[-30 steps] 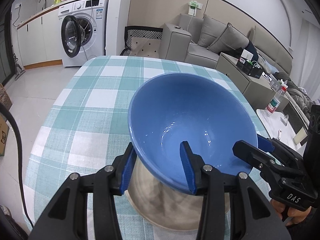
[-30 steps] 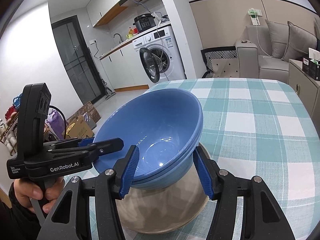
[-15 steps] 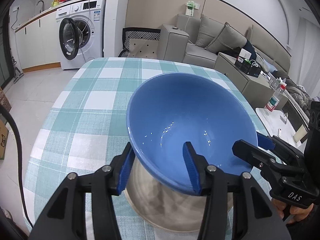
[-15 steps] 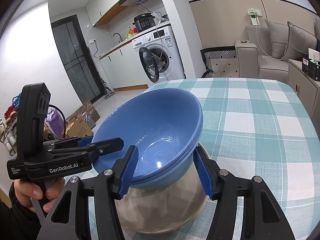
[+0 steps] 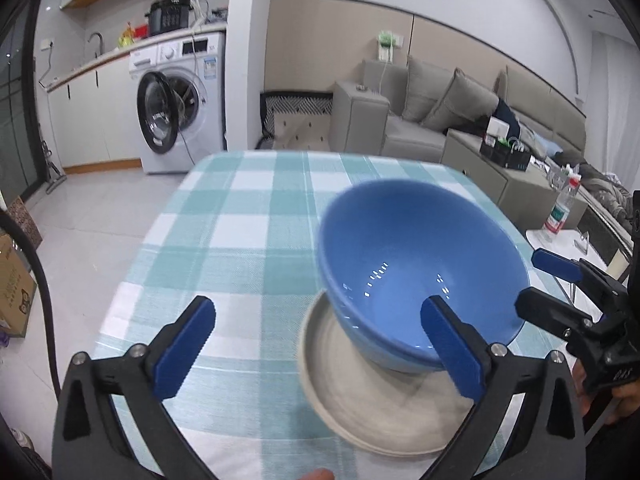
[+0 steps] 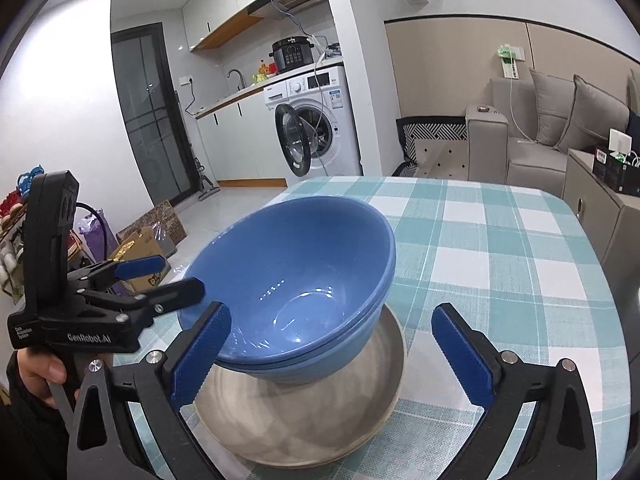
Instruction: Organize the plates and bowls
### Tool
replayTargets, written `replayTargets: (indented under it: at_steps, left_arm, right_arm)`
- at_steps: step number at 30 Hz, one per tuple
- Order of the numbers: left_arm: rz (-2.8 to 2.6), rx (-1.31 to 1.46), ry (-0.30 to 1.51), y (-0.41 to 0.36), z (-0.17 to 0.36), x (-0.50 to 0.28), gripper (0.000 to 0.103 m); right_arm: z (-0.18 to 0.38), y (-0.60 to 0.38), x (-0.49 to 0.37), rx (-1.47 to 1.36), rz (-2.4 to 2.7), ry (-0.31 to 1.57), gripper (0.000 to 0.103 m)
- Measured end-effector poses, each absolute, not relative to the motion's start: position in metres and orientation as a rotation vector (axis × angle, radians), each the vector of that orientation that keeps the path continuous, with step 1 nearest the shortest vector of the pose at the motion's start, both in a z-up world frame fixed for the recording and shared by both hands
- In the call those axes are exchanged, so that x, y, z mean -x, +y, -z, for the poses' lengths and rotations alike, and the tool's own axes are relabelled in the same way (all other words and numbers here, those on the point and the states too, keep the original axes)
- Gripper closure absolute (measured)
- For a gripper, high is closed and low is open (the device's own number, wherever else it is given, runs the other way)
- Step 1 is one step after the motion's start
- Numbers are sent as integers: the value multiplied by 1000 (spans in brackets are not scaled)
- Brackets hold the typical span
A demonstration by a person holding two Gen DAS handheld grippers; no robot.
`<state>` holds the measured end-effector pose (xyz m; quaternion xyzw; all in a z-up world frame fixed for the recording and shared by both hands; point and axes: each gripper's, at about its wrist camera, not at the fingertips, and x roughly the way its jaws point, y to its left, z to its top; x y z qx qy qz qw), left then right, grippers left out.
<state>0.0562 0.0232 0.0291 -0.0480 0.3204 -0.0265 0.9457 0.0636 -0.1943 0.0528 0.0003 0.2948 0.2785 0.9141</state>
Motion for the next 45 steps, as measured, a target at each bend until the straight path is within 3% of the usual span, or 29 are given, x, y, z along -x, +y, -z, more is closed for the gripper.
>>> replayTargets:
  at_steps: [26,45]
  left_arm:
    - [37,29,397,33,-3,-2,0]
    - [54,13,362,26,3,-1,0]
  right_arm:
    - [-27,-235,-7,9,-557,455,1]
    - [-21,-222,7,50,-596,381,1]
